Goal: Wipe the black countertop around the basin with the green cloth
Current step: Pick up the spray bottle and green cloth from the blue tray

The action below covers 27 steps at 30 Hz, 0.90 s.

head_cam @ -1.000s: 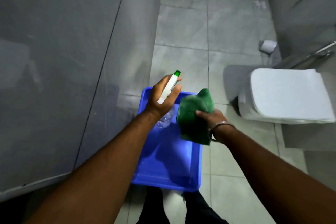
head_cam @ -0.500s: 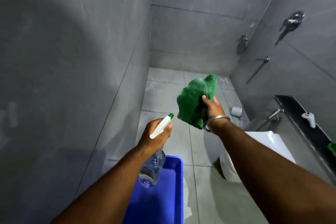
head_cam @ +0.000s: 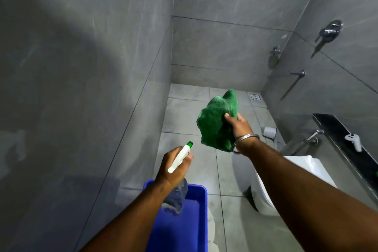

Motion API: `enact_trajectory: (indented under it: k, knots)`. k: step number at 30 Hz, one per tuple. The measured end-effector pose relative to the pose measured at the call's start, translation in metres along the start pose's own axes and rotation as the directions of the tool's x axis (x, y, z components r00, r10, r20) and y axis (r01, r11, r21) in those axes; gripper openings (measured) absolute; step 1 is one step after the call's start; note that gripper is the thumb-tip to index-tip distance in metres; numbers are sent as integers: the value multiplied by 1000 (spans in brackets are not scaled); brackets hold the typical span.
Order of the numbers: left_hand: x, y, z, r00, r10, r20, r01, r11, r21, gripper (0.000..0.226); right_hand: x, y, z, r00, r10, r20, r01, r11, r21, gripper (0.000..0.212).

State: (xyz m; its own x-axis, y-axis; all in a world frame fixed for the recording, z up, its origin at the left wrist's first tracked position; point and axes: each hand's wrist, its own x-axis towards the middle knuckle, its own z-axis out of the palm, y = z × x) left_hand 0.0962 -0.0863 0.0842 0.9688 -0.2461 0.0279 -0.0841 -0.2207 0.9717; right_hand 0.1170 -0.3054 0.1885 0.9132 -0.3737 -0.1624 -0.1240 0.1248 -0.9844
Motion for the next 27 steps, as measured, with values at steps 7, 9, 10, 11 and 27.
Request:
enact_trajectory:
  k: [7,9,10,11,27]
  knots:
    - [-19,-72,6,991,-115,-64,112,993,-48,35,-17,62,-7,985,164,62,-164,986,2,13]
    - [-25,-92,8,995,-63,-75,60,998,-34,37,-24,83,-10,977,207,55,-209,978,28,14]
    - [-29,-102,9,995,-45,-89,43,999,-24,38,-28,94,-12,973,227,50,-229,973,40,15]
    - [-34,-111,10,994,-28,-109,27,1000,-10,37,-33,102,-14,969,243,51,-245,968,48,18]
    - [-105,-146,-35,780,-602,-171,618,783,63,124,-116,166,-27,804,490,337,-425,870,-249,50]
